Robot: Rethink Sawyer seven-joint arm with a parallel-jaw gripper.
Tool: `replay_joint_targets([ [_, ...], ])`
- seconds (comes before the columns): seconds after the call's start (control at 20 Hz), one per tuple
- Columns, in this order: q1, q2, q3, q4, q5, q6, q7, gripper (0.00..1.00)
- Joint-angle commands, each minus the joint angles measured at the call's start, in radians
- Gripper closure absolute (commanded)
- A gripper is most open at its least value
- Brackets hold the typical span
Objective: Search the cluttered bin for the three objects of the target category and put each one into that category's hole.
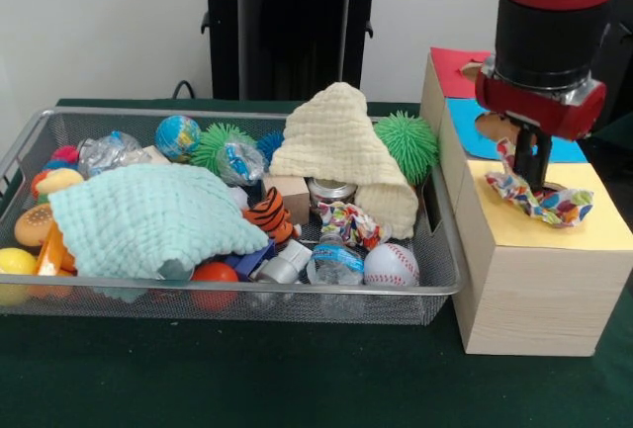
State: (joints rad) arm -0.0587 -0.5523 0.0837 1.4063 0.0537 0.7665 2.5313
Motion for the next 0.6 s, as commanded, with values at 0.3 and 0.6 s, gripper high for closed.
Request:
replay_joint_targets([
  [0.3, -0.093, -0.022, 0.059, -0.007, -0.046, 0.253, -0.129, 1.00],
  [0.6, -0.116, -0.035, 0.069, -0.012, -0.070, 0.231, -0.141, 1.00],
])
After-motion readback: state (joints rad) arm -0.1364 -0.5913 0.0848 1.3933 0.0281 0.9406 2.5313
